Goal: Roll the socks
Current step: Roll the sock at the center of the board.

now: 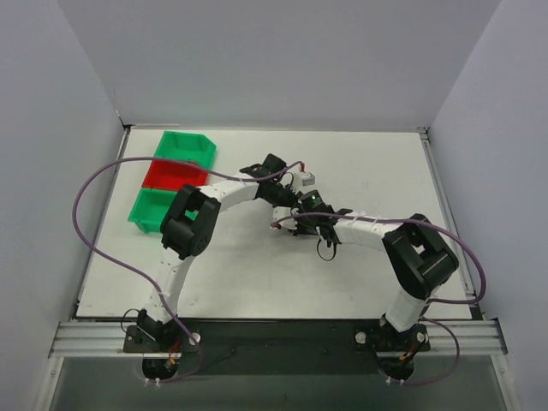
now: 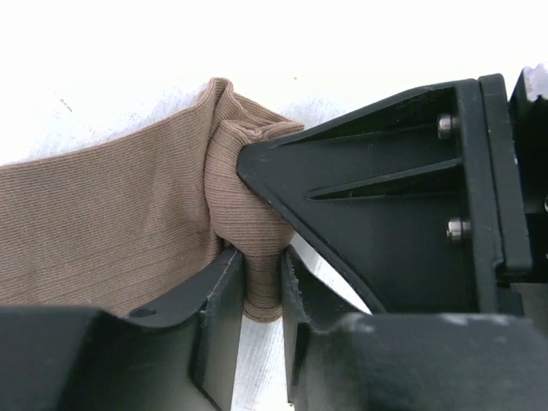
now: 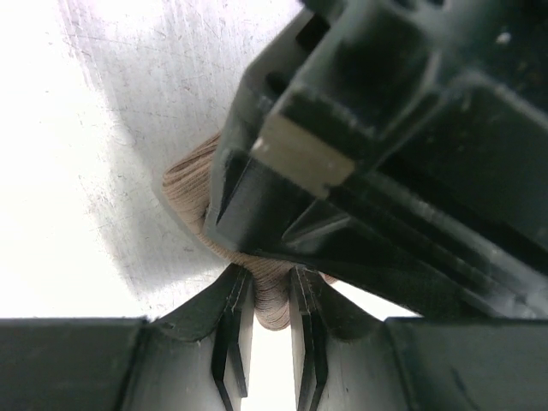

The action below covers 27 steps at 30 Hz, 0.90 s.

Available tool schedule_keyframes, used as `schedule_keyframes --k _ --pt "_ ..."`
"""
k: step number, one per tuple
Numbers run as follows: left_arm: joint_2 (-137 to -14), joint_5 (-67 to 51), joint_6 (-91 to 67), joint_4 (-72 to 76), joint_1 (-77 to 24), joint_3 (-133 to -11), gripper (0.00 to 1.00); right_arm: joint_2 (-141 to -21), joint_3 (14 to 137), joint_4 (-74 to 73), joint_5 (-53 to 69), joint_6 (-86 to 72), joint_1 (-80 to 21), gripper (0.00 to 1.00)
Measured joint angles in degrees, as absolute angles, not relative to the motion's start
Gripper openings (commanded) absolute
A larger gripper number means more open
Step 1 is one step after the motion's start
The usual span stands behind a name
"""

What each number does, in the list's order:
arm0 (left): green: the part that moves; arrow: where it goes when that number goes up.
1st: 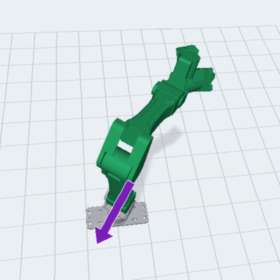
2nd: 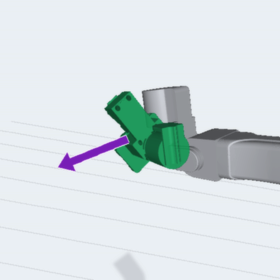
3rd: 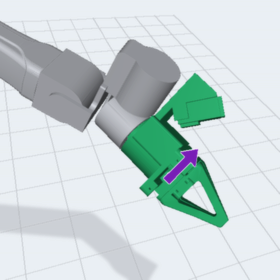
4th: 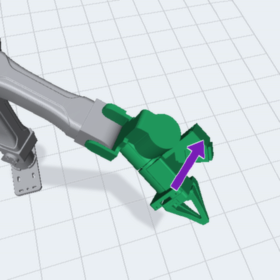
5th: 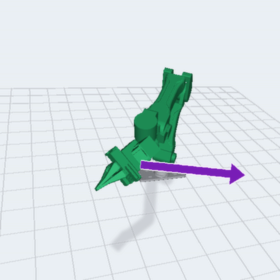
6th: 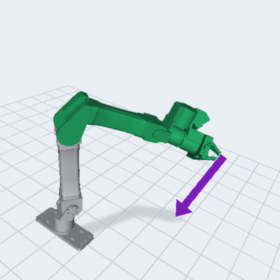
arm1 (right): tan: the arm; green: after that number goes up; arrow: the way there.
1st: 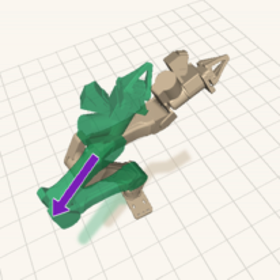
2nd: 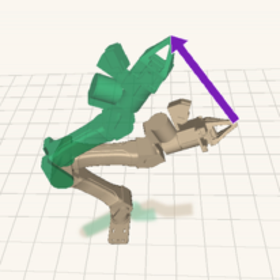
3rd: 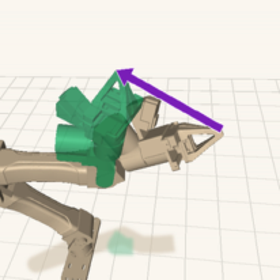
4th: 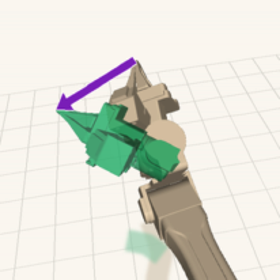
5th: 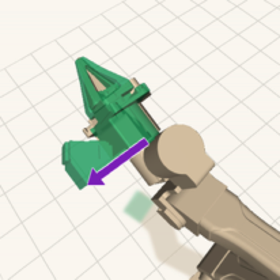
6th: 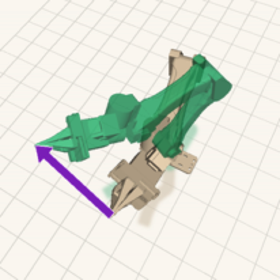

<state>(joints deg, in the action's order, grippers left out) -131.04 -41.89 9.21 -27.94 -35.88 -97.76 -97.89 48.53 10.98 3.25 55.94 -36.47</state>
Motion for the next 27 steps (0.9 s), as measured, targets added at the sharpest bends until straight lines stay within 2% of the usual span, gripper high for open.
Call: schedule_keyframes --k 2,5,16,25,27 --pt "-131.0 -41.8 9.3 -27.9 -35.9 -97.8 0.46 -98.0 48.9 10.5 3.3 55.8 -36.5 0.0" --pt "-130.9 -41.2 9.5 -27.6 -35.8 -97.7 0.53 -98.1 49.1 10.0 3.4 55.7 -36.5 0.0" --pt "-129.4 -40.4 9.9 -26.2 -35.1 -95.9 0.63 -97.9 49.3 9.3 4.9 55.6 -36.8 0.0" --pt "-127.2 -37.0 13.8 -26.1 -35.0 -93.8 0.66 -98.2 50.6 7.3 6.4 55.2 -37.3 0.0" --pt "-126.6 -36.3 15.0 -26.0 -35.0 -93.2 0.7 -98.5 51.9 5.1 7.1 54.3 -37.6 0.0"
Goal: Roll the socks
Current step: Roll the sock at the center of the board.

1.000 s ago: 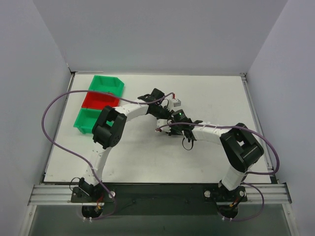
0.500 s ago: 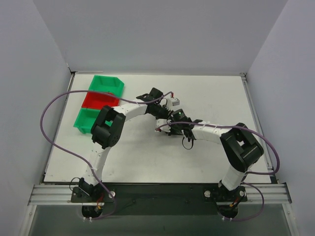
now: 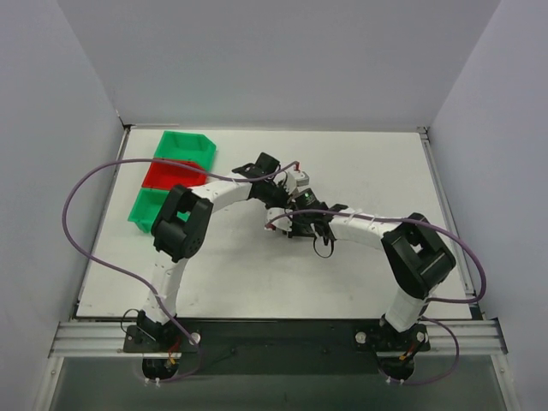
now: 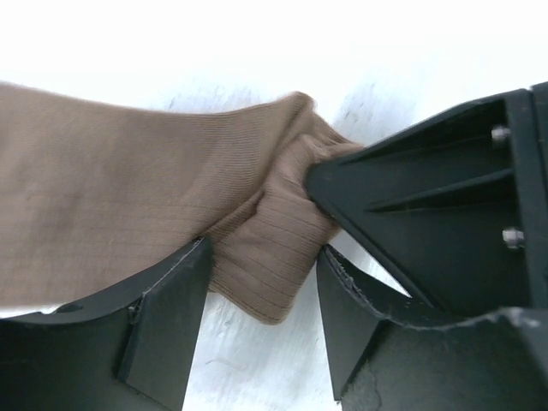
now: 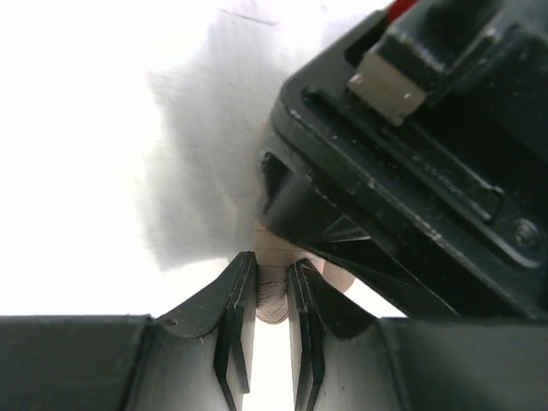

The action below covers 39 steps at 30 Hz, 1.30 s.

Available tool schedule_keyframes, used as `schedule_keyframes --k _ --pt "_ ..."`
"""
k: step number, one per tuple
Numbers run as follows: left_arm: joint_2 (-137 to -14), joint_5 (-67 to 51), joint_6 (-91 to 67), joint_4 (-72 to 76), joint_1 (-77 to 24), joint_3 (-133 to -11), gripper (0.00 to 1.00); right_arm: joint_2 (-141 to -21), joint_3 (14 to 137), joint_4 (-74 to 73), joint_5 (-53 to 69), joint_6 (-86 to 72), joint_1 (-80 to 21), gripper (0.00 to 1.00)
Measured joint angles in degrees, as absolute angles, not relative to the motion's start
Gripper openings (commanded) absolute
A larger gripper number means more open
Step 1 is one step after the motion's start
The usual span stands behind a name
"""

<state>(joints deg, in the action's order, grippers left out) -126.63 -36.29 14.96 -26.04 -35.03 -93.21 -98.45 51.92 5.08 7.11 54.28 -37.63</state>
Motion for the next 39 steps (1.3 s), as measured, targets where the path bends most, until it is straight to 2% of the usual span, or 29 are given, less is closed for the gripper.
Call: schedule_keyframes --k 2,4,5,8,9,11,14,19,24,27,28,31,39 --pt "-126.0 -35.6 16.1 -25.9 -34.8 -92.5 0.76 -98.9 53.8 1.9 8.1 53.3 -38.0 0.0" --pt "-125.2 -34.5 17.0 -25.6 -34.5 -91.6 0.77 -99.5 56.1 -1.7 9.6 52.2 -38.2 0.0" --pt "-124.9 -34.3 17.4 -25.6 -34.3 -91.4 0.81 -99.8 57.1 -3.3 10.2 51.6 -38.3 0.0" --pt "-124.3 -32.1 19.2 -25.6 -34.2 -91.0 0.82 -100.9 60.4 -9.3 12.6 49.0 -38.4 0.0" --pt "-124.1 -30.9 20.0 -25.6 -34.3 -90.8 0.92 -101.3 61.2 -10.6 13.0 48.0 -38.5 0.0" --pt "-123.7 -29.0 21.9 -25.2 -34.8 -90.4 0.93 -102.9 63.1 -13.7 14.0 46.3 -38.8 0.0" --pt "-122.9 -27.3 24.9 -24.6 -35.2 -89.3 0.91 -104.3 64.0 -16.0 14.4 44.7 -40.1 0.0" --pt "-121.3 -26.0 27.3 -24.2 -35.6 -86.8 0.72 -104.9 64.7 -16.8 13.7 43.5 -41.3 0.0" --pt "-121.2 -25.9 27.9 -24.7 -36.1 -86.7 0.72 -104.7 64.7 -16.7 13.6 43.0 -40.9 0.0" --pt "-121.2 -25.9 27.9 -24.9 -36.2 -86.7 0.75 -103.6 64.7 -18.1 14.9 43.1 -40.0 0.1" --pt "-121.2 -26.1 28.1 -25.1 -36.2 -86.7 0.76 -102.6 64.7 -19.2 15.5 43.1 -39.2 0.18" --pt "-121.1 -25.9 27.9 -25.2 -36.4 -86.7 0.76 -99.2 64.8 -21.8 19.0 43.2 -36.3 0.3" --pt "-120.9 -26.6 27.0 -26.4 -37.1 -86.7 0.76 -94.2 69.9 -28.2 28.9 41.3 -26.8 0.48"
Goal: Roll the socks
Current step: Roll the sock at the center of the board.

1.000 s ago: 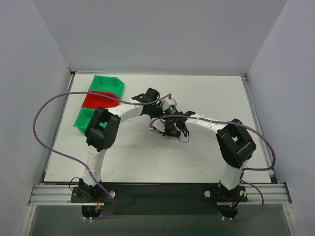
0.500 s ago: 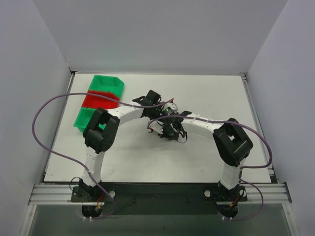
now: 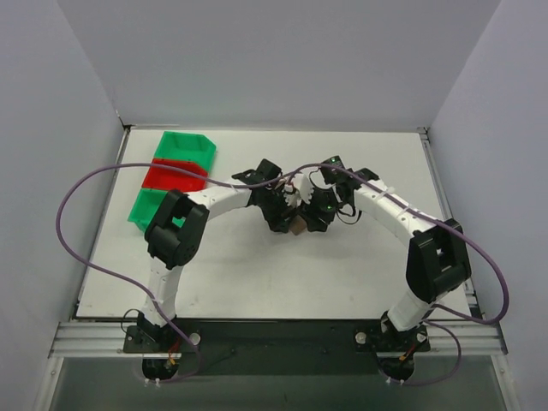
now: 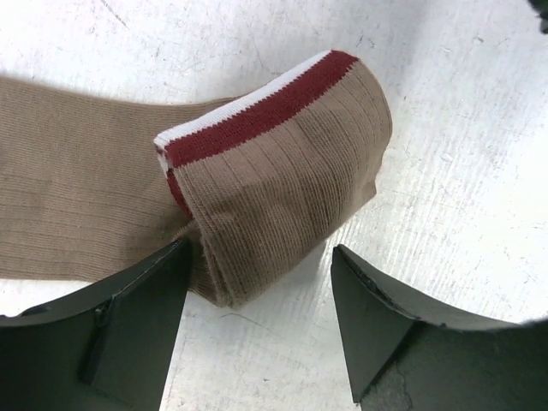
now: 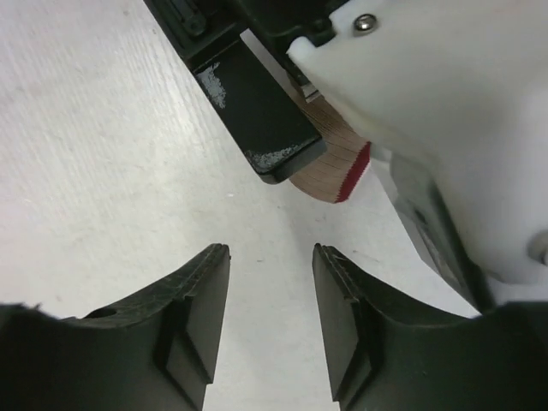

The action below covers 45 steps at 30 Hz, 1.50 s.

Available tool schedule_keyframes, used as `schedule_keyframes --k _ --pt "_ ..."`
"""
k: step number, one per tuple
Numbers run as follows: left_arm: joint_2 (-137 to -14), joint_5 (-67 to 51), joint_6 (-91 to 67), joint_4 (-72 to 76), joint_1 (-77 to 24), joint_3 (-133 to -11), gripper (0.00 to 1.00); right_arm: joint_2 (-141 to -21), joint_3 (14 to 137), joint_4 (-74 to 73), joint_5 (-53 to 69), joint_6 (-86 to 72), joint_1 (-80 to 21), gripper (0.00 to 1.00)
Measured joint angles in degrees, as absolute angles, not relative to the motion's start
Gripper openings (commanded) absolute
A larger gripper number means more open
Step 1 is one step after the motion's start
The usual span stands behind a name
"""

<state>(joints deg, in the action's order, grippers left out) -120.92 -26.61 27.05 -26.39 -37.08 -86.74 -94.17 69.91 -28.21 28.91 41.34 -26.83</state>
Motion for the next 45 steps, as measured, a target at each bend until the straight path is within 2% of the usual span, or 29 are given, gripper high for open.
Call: schedule_keyframes --k 9,15,18,32,45 --pt "-120.9 -27.6 23.0 -25.9 -36.8 -86.7 0.76 -102.1 76.4 -36.3 45.0 35.2 -19.7 0.56" --pt "-120.8 -28.2 24.0 -26.3 -36.9 -86.5 0.77 -110.1 83.5 -36.8 56.7 26.8 -4.6 0.62" --pt "-120.5 -29.0 23.8 -25.5 -36.6 -85.7 0.77 -111.5 84.4 -37.0 59.3 24.3 -1.4 0.64" --pt "-117.7 -31.7 21.2 -21.0 -35.8 -80.4 0.79 -122.7 92.6 -37.4 60.2 15.7 -9.0 0.69" --pt "-117.1 -34.4 20.1 -20.3 -34.5 -79.1 0.79 -125.0 93.0 -33.8 57.4 10.3 -14.7 0.64"
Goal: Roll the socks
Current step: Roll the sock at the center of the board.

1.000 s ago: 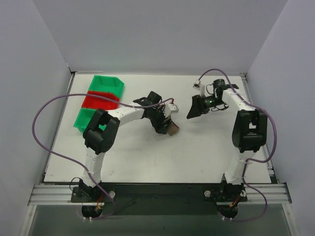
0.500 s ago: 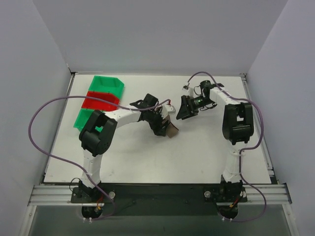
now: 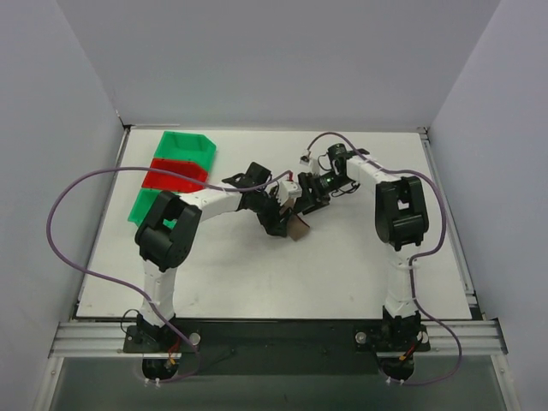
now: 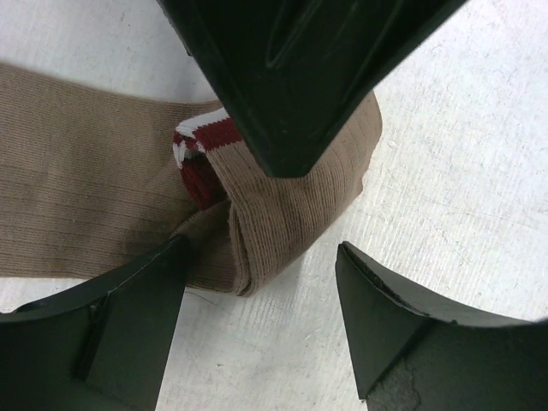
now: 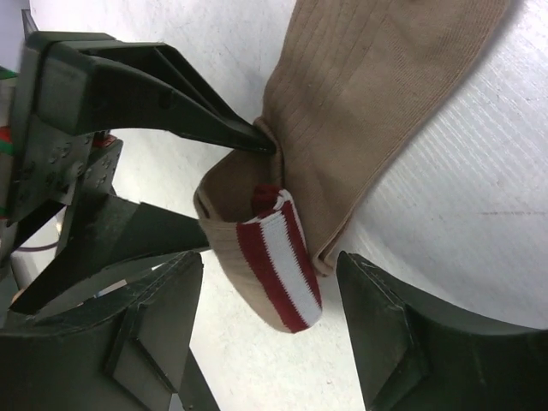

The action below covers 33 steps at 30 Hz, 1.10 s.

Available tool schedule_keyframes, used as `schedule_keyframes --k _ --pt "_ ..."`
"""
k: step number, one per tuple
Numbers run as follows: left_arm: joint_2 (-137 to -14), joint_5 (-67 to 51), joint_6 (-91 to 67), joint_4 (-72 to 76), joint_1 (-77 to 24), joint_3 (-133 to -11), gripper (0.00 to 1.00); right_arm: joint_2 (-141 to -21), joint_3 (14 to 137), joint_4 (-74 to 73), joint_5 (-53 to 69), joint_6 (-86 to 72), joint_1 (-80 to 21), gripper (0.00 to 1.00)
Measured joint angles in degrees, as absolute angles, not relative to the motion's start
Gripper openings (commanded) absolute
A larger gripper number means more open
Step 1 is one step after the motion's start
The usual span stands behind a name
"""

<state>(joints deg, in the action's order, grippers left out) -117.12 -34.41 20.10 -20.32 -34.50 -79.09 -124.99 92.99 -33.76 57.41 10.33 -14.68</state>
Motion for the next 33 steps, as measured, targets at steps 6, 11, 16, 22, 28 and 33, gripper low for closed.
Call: schedule_keyframes --k 6,11,16,22,28,33 --pt "-117.1 -35.0 19.8 -20.3 -34.3 -79.0 0.79 -126.4 90.5 -32.8 57.5 10.1 -14.7 0.58" --pt "-117.1 -35.2 19.6 -20.3 -34.1 -79.0 0.79 -126.4 88.3 -32.8 58.8 10.1 -14.9 0.5" --pt "-117.1 -35.2 19.5 -20.3 -34.0 -79.0 0.79 -126.4 87.0 -32.7 60.9 10.5 -15.6 0.47" --pt "-117.1 -35.2 19.4 -20.3 -34.0 -79.0 0.79 -126.4 86.5 -32.8 62.8 10.5 -16.3 0.47" --pt "-117.1 -35.2 19.2 -20.3 -34.0 -79.0 0.79 -126.4 86.5 -32.7 63.9 10.5 -17.3 0.4" --pt "-117.1 -35.2 19.2 -20.4 -34.0 -79.0 0.79 -126.4 86.5 -32.4 63.9 10.5 -18.7 0.23"
